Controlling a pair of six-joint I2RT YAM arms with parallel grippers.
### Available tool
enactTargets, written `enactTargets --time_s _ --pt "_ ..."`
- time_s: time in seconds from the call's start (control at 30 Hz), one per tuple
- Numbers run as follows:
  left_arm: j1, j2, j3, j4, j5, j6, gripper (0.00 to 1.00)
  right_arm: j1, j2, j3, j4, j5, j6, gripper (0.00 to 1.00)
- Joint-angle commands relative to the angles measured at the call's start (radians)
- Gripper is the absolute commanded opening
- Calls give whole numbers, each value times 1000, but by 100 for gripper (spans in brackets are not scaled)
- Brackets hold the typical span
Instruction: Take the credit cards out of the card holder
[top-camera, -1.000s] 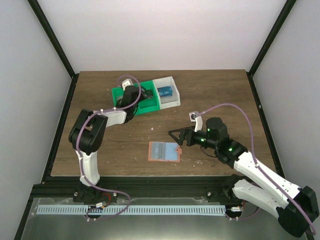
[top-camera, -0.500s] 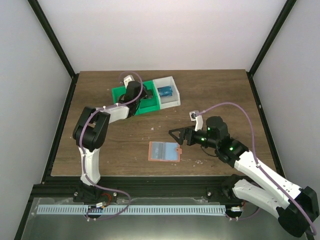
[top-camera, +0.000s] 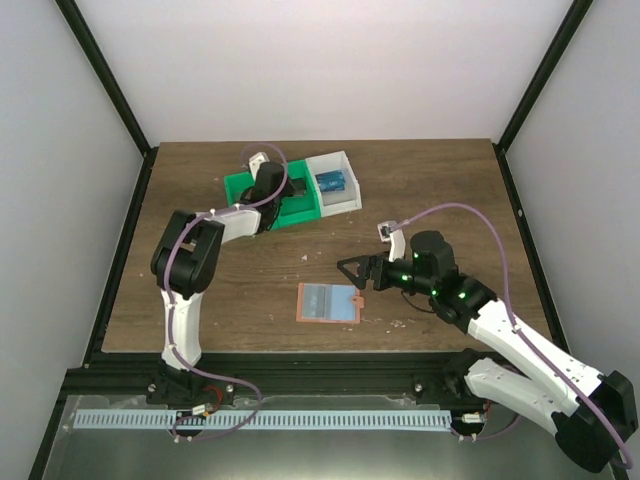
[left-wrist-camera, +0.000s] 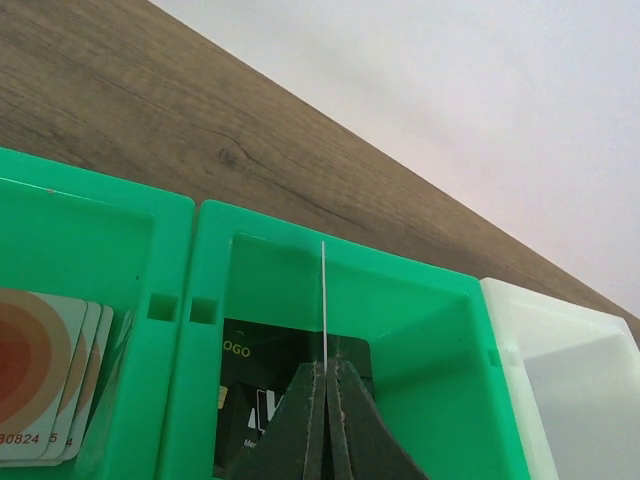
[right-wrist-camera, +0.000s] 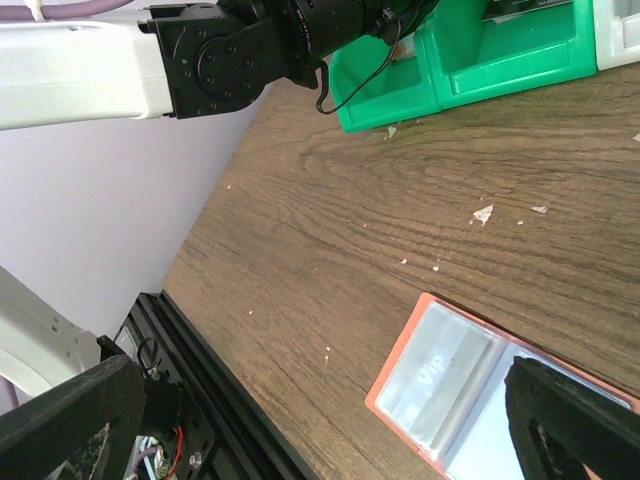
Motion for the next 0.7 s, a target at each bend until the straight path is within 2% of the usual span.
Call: enactTargets --time_s 0.0,0.1,0.3,0.67 --pt "3 41 27 -19 -3 8 0 -5 -10 50 -31 13 -25 100" --pt "3 49 39 -43 11 5 1 -5 -12 50 -37 15 -29 100" --pt "3 57 74 -101 12 11 11 -5 -17 50 -42 20 -32 100" --pt "3 67 126 -183 15 7 21 -5 -24 47 -46 20 -28 100"
